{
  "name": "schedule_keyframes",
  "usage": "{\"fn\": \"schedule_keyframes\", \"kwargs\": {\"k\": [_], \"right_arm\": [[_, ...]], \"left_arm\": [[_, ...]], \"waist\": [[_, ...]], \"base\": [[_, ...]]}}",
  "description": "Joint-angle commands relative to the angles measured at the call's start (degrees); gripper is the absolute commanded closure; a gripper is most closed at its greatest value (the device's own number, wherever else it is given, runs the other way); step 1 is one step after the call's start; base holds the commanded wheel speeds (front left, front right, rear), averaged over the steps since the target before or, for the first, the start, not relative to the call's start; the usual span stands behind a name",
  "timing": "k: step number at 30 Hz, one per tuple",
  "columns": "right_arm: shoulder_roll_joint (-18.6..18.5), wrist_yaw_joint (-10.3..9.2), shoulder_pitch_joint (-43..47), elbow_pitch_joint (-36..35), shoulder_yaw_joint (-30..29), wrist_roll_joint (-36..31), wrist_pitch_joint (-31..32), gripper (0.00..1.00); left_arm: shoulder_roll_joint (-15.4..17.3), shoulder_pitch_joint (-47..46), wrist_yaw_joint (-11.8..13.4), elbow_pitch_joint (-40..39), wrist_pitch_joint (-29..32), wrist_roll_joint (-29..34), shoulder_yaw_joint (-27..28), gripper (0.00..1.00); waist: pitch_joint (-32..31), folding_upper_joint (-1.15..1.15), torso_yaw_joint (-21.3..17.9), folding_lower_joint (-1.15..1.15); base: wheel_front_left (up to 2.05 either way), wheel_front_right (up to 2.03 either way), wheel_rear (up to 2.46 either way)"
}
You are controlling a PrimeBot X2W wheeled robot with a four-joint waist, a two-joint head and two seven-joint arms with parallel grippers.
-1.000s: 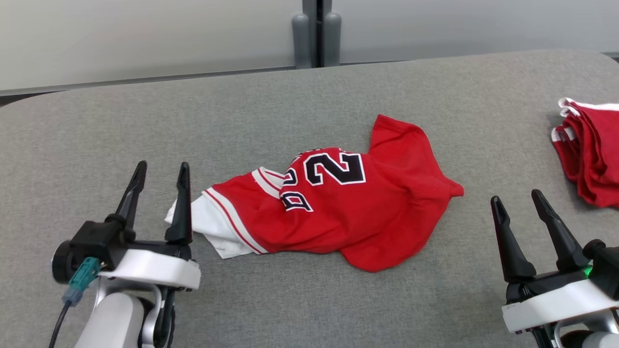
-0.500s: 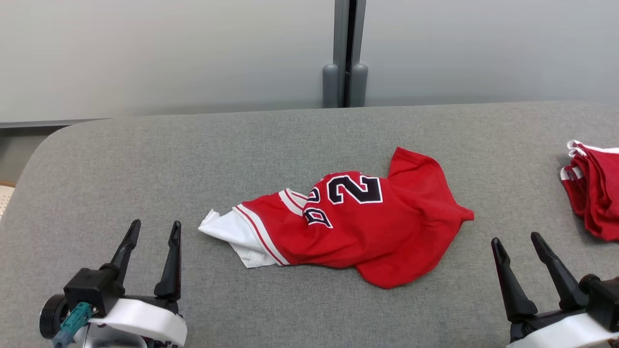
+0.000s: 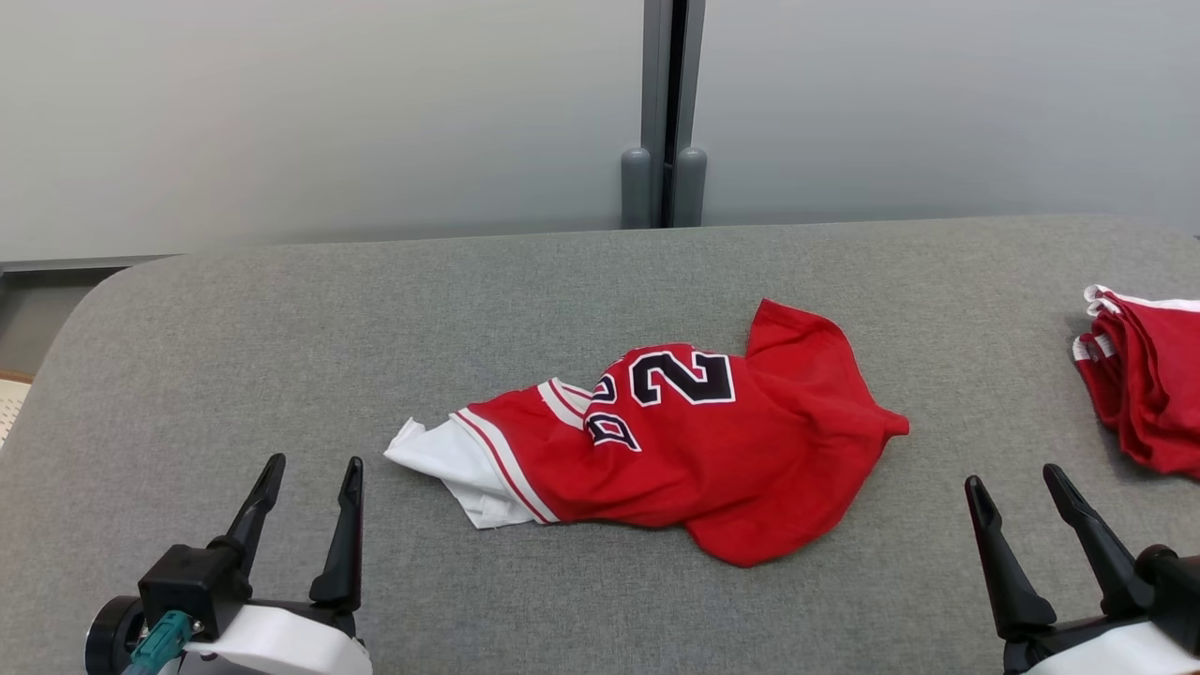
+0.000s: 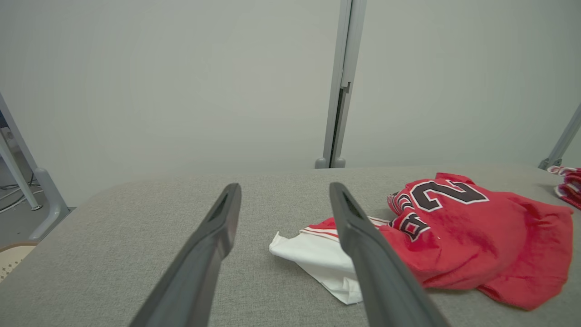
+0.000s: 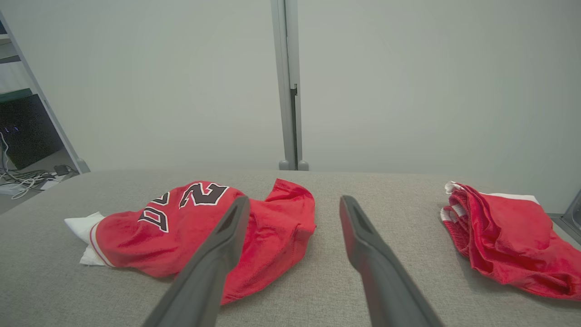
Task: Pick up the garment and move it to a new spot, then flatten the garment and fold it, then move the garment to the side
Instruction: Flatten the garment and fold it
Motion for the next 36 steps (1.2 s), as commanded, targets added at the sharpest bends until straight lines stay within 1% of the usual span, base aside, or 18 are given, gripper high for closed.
{"fn": "schedule_keyframes", "kwargs": {"k": [1,6,16,23,26,28,31,36], "right_arm": [[0.1,0.00,0.4,-0.4,-0.2,-0.3,0.2,0.00],[0.3,0.00,0.3,-0.9,-0.5,-0.3,0.3,0.00],[0.4,0.00,-0.3,-0.8,-0.5,-0.2,0.4,0.00],[-0.9,0.00,-2.1,-0.2,1.7,0.4,1.0,0.00],[-2.1,0.00,-4.2,0.6,5.2,1.1,1.7,0.00],[-2.9,0.00,-6.2,2.0,8.7,1.7,2.0,0.00],[-4.4,0.00,-10.6,5.6,15.0,3.0,2.3,0.00],[-6.3,0.00,-18.7,14.1,25.0,5.5,2.5,0.00]], "left_arm": [[0.1,0.5,0.3,-0.3,0.0,-0.3,0.0,0.00],[0.4,0.0,0.7,-0.4,0.1,0.3,-0.2,0.00],[0.4,-1.6,0.6,0.4,-0.7,-0.1,-0.6,0.00],[-0.4,-3.4,0.2,0.3,-1.5,0.0,-1.5,0.00],[-0.9,-5.0,-0.3,-0.3,-2.0,0.2,-2.2,0.00],[-1.4,-6.5,-0.6,-0.4,-2.4,0.3,-2.7,0.00],[-2.7,-9.1,-1.2,0.2,-3.4,0.3,-3.5,0.00],[-5.1,-13.3,-2.4,2.5,-5.3,0.0,-4.8,0.00]], "waist": [[0.1,0.00,0.0,0.00],[0.7,0.00,0.0,0.00],[1.2,0.00,0.6,0.00],[2.5,0.00,3.5,0.00],[4.4,0.00,5.7,0.00],[5.9,0.00,7.5,0.00],[8.4,0.00,10.4,0.00],[11.8,0.00,15.3,0.00]], "base": [[0.00,0.00,0.00],[0.00,0.00,0.00],[0.00,0.00,0.00],[0.00,0.00,0.00],[0.00,0.00,0.00],[0.00,0.00,0.00],[0.00,0.00,0.00],[0.00,0.00,0.00]]}}
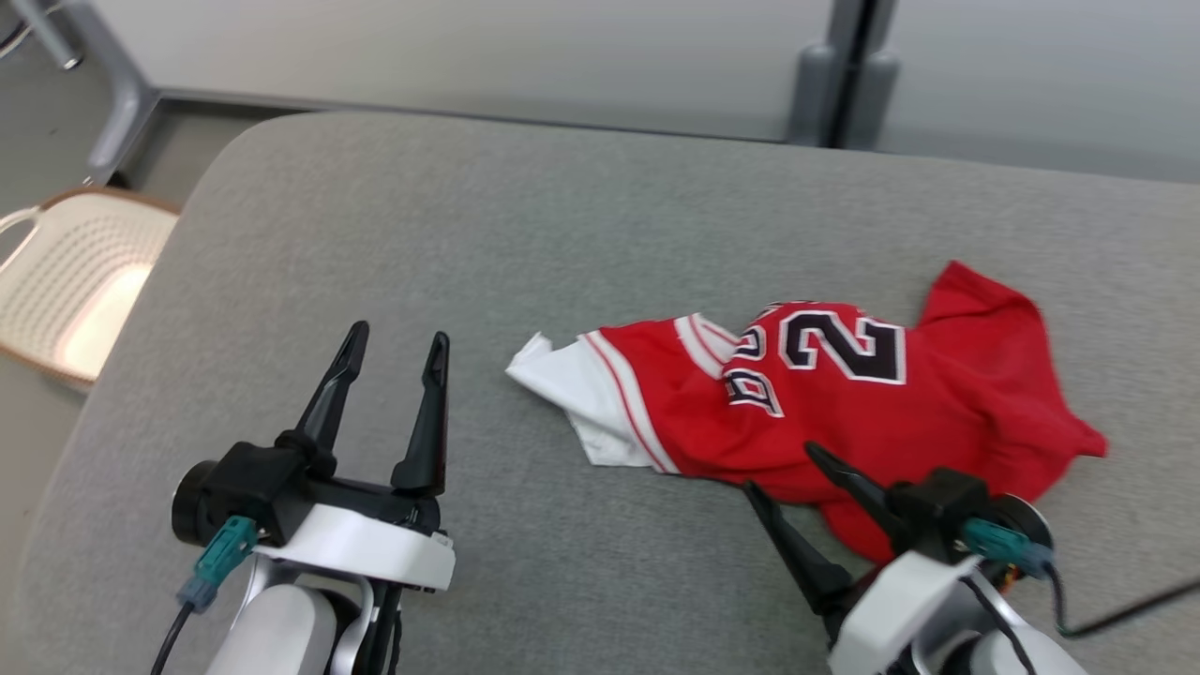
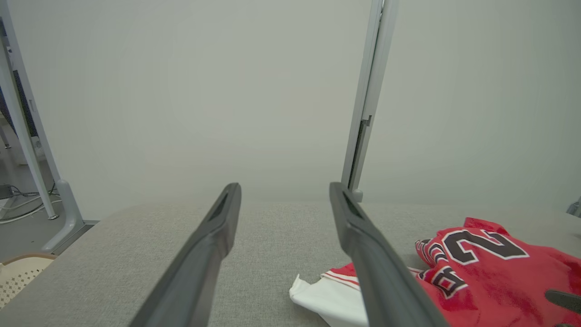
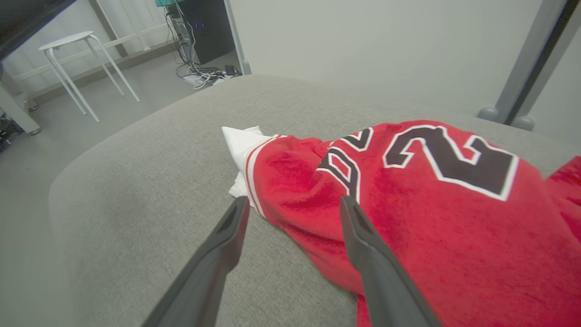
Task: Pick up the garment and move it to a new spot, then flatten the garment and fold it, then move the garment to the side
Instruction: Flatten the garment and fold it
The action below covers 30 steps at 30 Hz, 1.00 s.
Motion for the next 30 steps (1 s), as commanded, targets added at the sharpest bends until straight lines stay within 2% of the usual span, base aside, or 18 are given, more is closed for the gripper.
{"fn": "schedule_keyframes", "kwargs": {"k": [1,8,10,11,12,13,17,22,25,30], "right_arm": [[-0.4,0.00,-3.2,2.8,2.2,1.1,-0.3,0.00],[0.4,0.01,-13.2,16.6,9.0,0.8,-0.1,0.00],[0.9,0.00,-14.2,18.1,9.5,1.0,-0.5,0.00],[1.1,0.01,-15.1,19.3,9.9,1.2,-0.9,0.36],[1.2,0.00,-15.8,20.5,10.4,1.3,-1.1,0.62],[1.4,0.00,-16.3,21.3,10.7,1.5,-1.9,1.00],[1.9,0.00,-17.7,21.6,11.4,2.5,-5.0,1.00],[2.2,0.00,-17.7,17.3,10.5,4.3,-8.0,1.00],[1.9,0.00,-16.9,13.9,7.5,4.8,-8.6,1.00],[1.7,0.00,-13.6,8.8,-1.5,4.1,-9.5,1.00]], "left_arm": [[-0.6,-1.8,-0.6,1.0,-0.8,0.0,-0.3,0.00],[-2.7,-4.7,-1.7,3.7,-2.3,0.2,-0.4,0.00],[-2.9,-5.0,-1.7,4.0,-2.3,0.3,-0.3,0.00],[-3.1,-5.2,-1.8,4.2,-2.5,0.4,-0.2,0.00],[-3.2,-5.3,-1.8,4.4,-2.6,0.5,-0.1,0.00],[-3.3,-5.5,-1.9,4.6,-2.7,0.5,0.1,0.00],[-3.6,-5.8,-2.0,4.7,-2.8,1.2,0.7,0.00],[-3.3,-5.2,-2.4,4.3,-2.8,1.9,1.6,0.00],[-2.9,-4.6,-2.5,4.1,-2.7,2.2,2.0,0.00],[-2.1,-4.3,-2.6,3.9,-2.7,2.6,2.4,0.00]], "waist": [[3.8,0.00,4.3,0.00],[6.6,0.00,6.9,0.00],[6.8,0.00,7.1,0.00],[7.0,0.00,7.1,0.00],[7.1,0.00,7.1,0.00],[7.1,0.00,7.1,0.00],[6.9,0.00,6.2,0.00],[6.1,0.00,3.4,0.00],[5.8,0.00,1.0,0.00],[5.7,0.00,-3.1,0.00]], "base": [[0.00,0.00,0.00],[0.00,0.00,0.00],[0.00,0.00,0.00],[0.00,0.00,0.00],[0.00,0.00,0.00],[0.00,0.00,0.00],[0.00,0.00,0.00],[0.00,0.00,0.00],[0.00,0.00,0.00],[0.00,0.00,0.00]]}}
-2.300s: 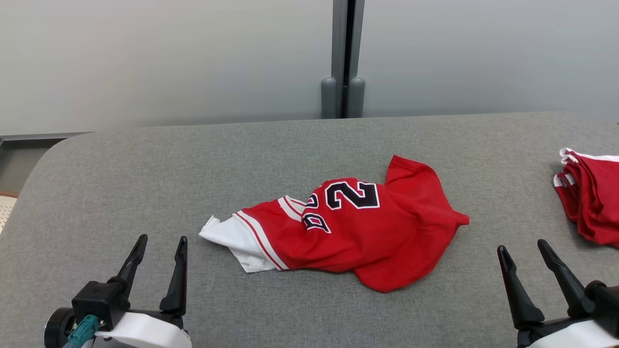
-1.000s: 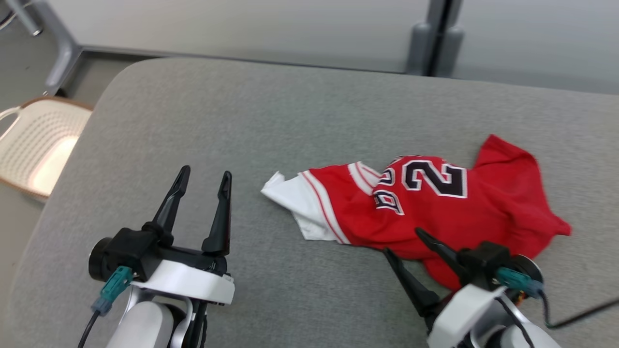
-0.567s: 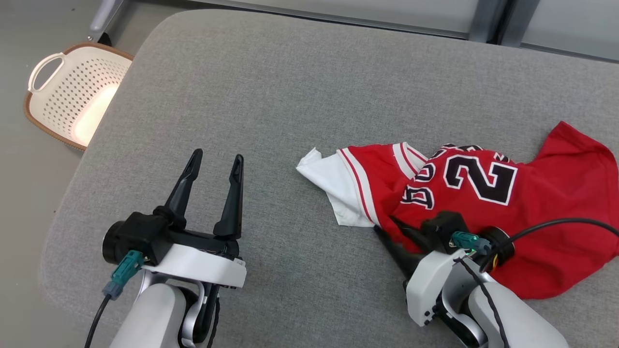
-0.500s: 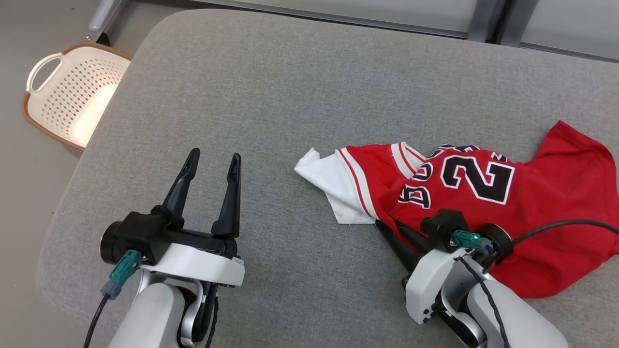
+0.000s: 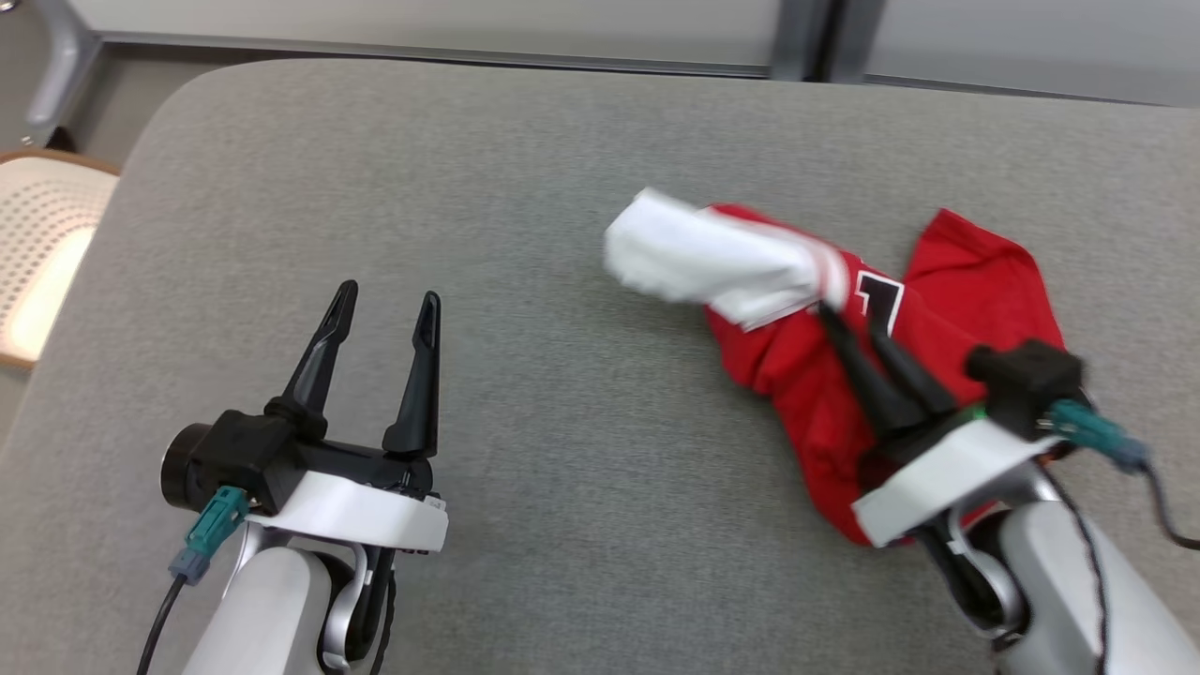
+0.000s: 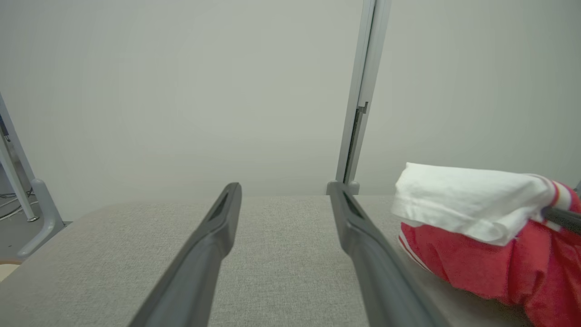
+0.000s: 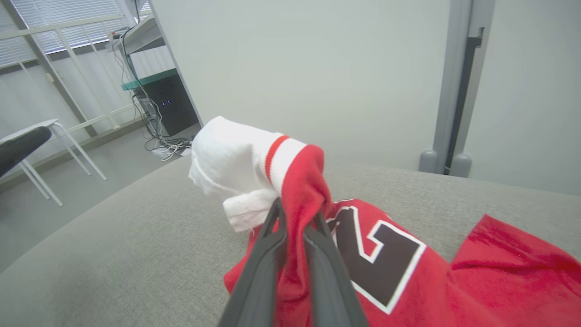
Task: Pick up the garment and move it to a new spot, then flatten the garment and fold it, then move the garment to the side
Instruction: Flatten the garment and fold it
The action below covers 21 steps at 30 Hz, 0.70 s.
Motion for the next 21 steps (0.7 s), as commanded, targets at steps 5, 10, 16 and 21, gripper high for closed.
{"fn": "schedule_keyframes", "kwargs": {"k": [5,10,16,21], "right_arm": [[1.4,0.00,7.3,-5.2,-12.1,-0.9,-0.8,1.00],[5.5,0.00,16.0,-8.2,-23.2,-0.3,-0.2,1.00],[9.1,0.00,22.2,-4.3,-30.2,2.6,0.0,0.52],[9.4,0.00,21.0,-2.9,-30.2,1.9,-2.8,0.00]], "left_arm": [[1.2,0.1,0.2,-0.5,0.2,0.8,0.1,0.00],[1.8,-0.1,0.2,-1.1,0.7,1.0,-0.1,0.00],[2.4,-0.2,0.5,-1.7,1.3,0.6,0.0,0.00],[2.7,0.6,0.8,-1.7,1.6,0.3,-0.1,0.00]], "waist": [[0.0,0.00,-4.6,0.00],[0.2,0.00,-6.2,0.00],[0.6,0.00,-7.4,0.00],[0.2,0.00,-7.9,0.00]], "base": [[0.00,0.00,0.00],[0.00,0.00,0.00],[0.00,0.00,0.00],[0.00,0.00,0.00]]}}
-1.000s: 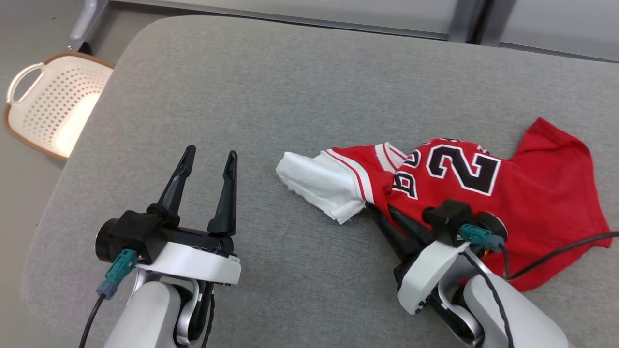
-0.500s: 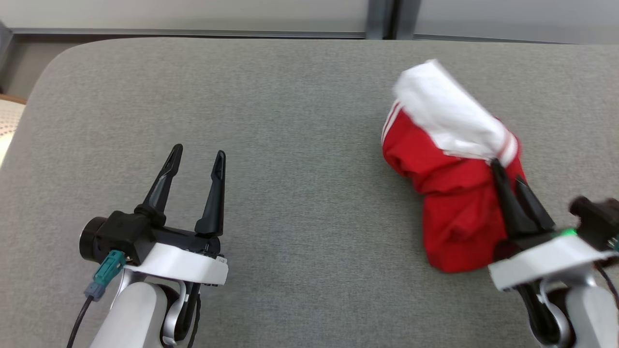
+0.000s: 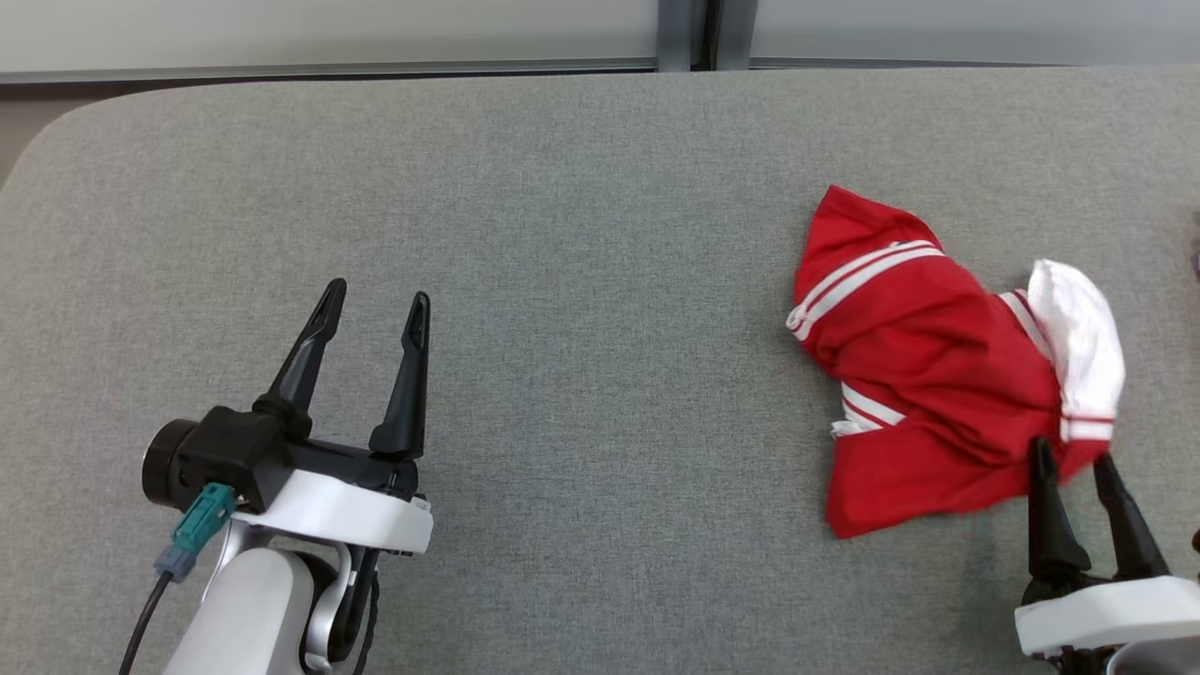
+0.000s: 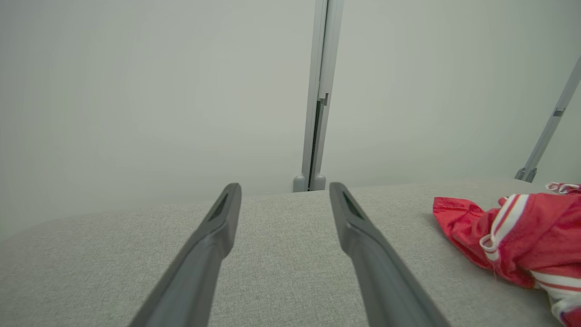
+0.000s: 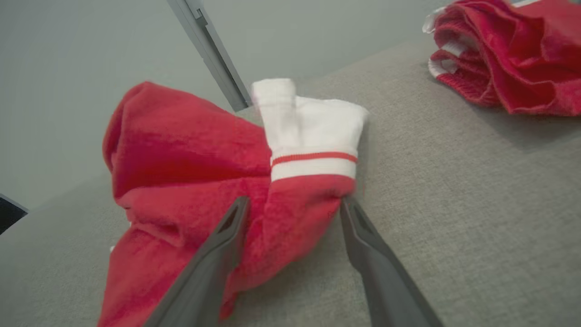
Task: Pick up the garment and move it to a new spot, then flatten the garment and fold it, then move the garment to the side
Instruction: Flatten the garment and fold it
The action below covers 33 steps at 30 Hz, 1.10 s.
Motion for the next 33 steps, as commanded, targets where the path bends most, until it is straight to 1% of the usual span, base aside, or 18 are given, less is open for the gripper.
{"fn": "schedule_keyframes", "kwargs": {"k": [1,3,6,11,15,18,22,33], "right_arm": [[-0.6,0.00,-1.0,-0.8,0.0,-1.4,-1.0,0.00],[-0.8,0.00,-1.3,-1.7,0.2,-2.0,-1.5,0.00],[-2.0,0.00,-2.0,-5.1,1.0,-5.5,-1.6,0.00],[-4.0,0.00,-2.2,-12.0,2.3,-10.7,1.0,0.00],[-5.1,0.00,-0.7,-16.0,4.2,-13.1,3.8,0.00],[-5.1,0.00,1.0,-17.7,5.3,-13.9,5.5,0.00],[-4.0,0.00,4.8,-19.5,5.4,-13.8,7.0,0.00],[-3.3,0.00,5.7,-20.7,5.3,-13.8,7.5,0.00]], "left_arm": [[0.5,0.7,0.4,-0.1,0.2,-0.1,0.2,0.00],[0.6,1.0,0.5,-0.1,0.3,-0.2,0.2,0.00],[0.8,1.4,0.9,-0.3,0.5,-0.4,0.3,0.00],[1.3,3.0,1.6,-0.3,1.1,-0.4,0.4,0.00],[1.8,4.9,1.8,-0.1,1.6,-0.7,0.2,0.00],[2.1,6.3,2.0,0.0,2.1,-1.0,0.0,0.00],[2.6,9.4,2.6,-0.2,2.9,-1.2,-0.4,0.00],[3.3,10.9,3.4,-1.8,3.8,-1.4,-0.7,0.00]], "waist": [[-0.3,0.00,-0.2,0.00],[-0.5,0.00,-0.2,0.00],[-1.1,0.00,-0.4,0.00],[-3.0,0.00,-0.5,0.00],[-5.0,0.00,-0.5,0.00],[-6.7,0.00,-0.5,0.00],[-8.7,0.00,-0.7,0.00],[-8.3,0.00,-1.0,0.00]], "base": [[0.00,0.00,0.00],[0.00,0.00,0.00],[0.00,0.00,0.00],[0.00,0.00,0.00],[0.00,0.00,0.00],[0.00,0.00,0.00],[0.00,0.00,0.00],[0.00,0.00,0.00]]}}
